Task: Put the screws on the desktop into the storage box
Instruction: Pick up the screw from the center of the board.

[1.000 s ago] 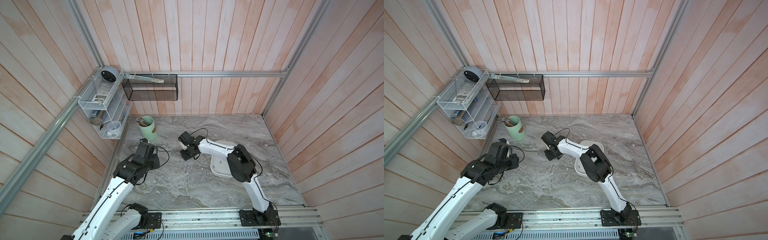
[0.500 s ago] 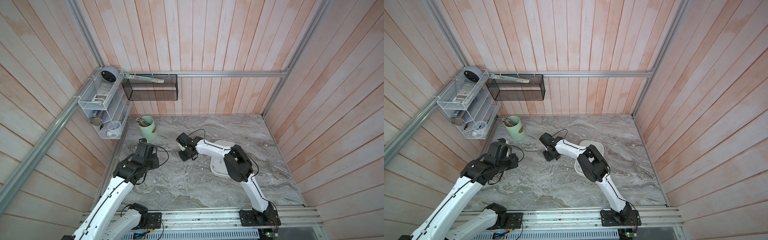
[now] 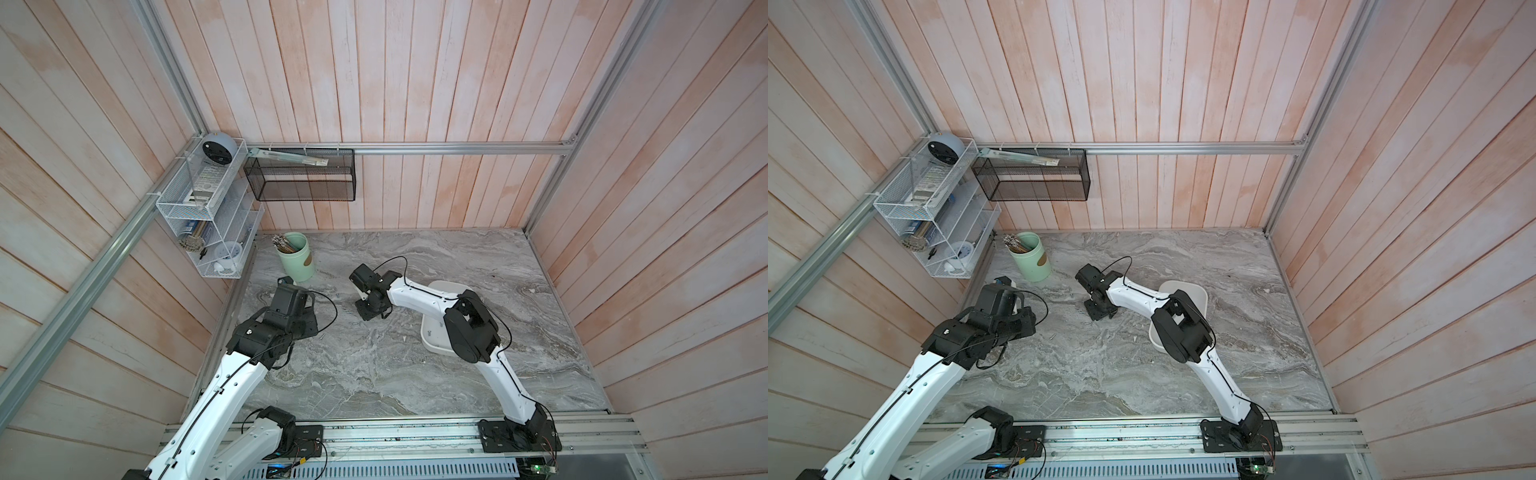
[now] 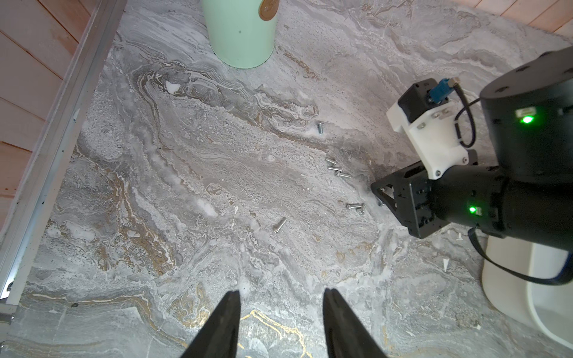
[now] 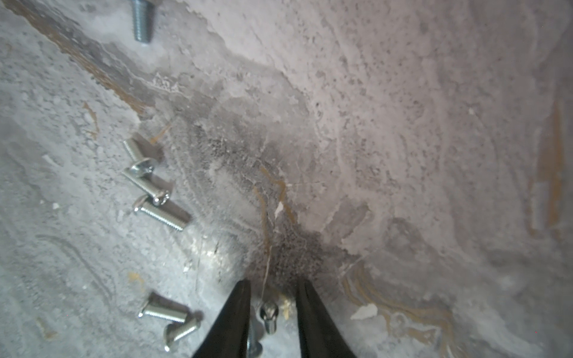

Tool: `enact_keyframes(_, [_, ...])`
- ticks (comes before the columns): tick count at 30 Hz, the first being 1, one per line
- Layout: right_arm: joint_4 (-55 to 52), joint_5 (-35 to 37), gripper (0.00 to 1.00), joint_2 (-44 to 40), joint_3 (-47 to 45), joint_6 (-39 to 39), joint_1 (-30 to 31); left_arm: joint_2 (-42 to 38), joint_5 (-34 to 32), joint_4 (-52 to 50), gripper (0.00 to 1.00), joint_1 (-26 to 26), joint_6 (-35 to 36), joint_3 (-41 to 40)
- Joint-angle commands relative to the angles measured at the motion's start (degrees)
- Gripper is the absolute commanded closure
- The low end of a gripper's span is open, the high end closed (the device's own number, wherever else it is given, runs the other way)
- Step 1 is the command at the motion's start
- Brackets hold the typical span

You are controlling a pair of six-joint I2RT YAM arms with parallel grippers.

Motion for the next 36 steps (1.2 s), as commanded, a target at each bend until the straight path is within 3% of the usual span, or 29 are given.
enact_keyframes(1, [-6.4,2.0,0.71,3.2,1.1,-0.7,0.1,0.3,-0.8,0.7,0.51,0.3,0.5,-0.7])
enact_keyframes(23, [-7.8,3.9,0.8,2.8,-1.0,-0.3,1.3,0.8,-1.2,0.7,0.51,0.6,0.4,-0.7])
enact_keyframes(36, [-7.7,5.0,0.78,0.5,-3.3,0.2,1.2,1.3,-0.8,0.7,0.51,0.6,0.5,-0.7])
